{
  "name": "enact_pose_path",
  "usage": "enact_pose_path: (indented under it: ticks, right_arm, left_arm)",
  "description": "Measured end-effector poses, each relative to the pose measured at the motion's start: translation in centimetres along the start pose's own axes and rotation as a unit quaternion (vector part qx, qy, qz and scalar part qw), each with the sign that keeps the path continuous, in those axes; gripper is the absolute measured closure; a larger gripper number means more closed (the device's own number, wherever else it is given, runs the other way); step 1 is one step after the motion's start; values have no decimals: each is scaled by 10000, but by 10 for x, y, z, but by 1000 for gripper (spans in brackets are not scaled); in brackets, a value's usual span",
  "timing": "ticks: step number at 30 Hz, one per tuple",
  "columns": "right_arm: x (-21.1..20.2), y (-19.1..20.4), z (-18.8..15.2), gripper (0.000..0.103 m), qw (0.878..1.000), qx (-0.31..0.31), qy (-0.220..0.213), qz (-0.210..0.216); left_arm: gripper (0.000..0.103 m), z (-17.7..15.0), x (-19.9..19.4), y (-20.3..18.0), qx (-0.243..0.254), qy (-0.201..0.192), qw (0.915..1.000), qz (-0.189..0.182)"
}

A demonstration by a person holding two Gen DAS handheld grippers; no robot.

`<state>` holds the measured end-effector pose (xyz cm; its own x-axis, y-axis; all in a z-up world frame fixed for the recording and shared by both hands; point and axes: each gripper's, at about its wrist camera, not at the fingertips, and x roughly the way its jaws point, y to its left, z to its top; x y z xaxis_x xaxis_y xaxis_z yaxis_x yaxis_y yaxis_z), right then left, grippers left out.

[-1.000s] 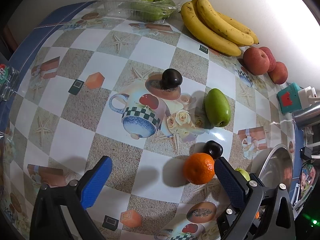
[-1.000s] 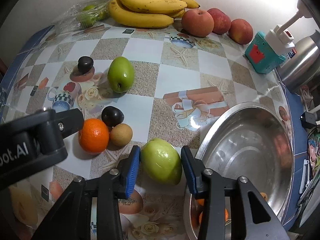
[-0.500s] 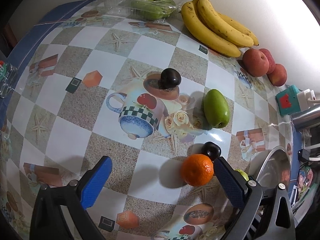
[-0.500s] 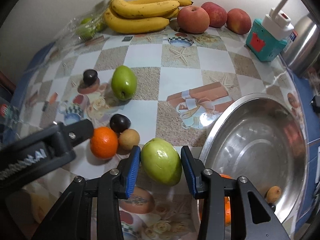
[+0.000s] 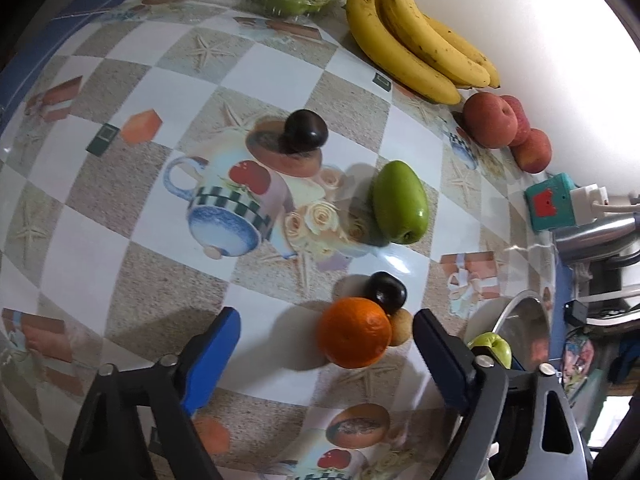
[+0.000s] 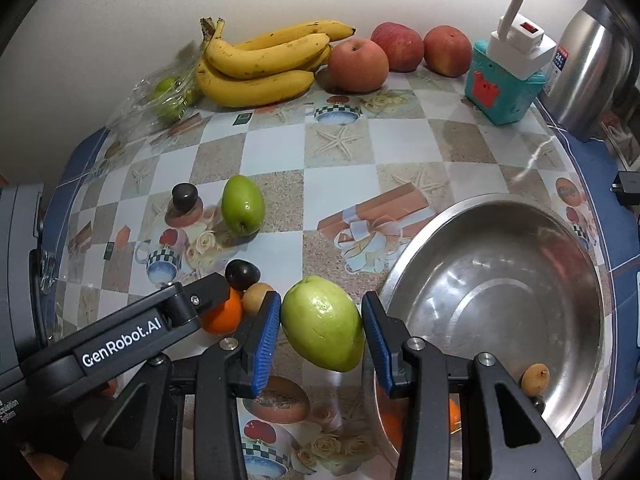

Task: Organize fruits
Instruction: 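Close the right gripper on the green pear while the left grasps the orange, then lift the green pear and the orange over the steel bowl with both grippers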

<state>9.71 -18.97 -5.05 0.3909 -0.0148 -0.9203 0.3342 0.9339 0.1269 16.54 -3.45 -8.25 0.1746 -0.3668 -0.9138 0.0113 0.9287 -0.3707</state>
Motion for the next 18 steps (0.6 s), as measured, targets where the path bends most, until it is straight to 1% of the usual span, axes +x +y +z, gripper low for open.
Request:
enact_pose_path:
  ticks: [4,5,7,8,13,17,18]
  right_arm:
    - [0,-4,0,60,10000,62,6,-32]
    - [-1,-5,0,60,10000,80,4,-26]
    - [-1,-7,-1,60,9999,107,3,-26]
    - [-1,-8,0,60,9999,117,3,-30]
    - [-2,-9,0,60,9999,167,1,0]
    - [-2,-11,0,60,9998,194,8,30]
    - [-2,-11,0,60,9998,203,7,37]
  left_arm:
    - [28,0,4,-3,-31,52,9999,-108]
    - [33,0,5,-3,-37,63,9999,-121]
    - [39,0,6,-3,-40,88,9999,-143]
    - [43,0,7,-4,-25,100,9998,-141]
    - [47,-2,10,-8,61,117,9999,-92]
    - [59,-2,10,-10,81,136,9996,-213]
    - [60,-2,10,-10,92,130,9996,-222]
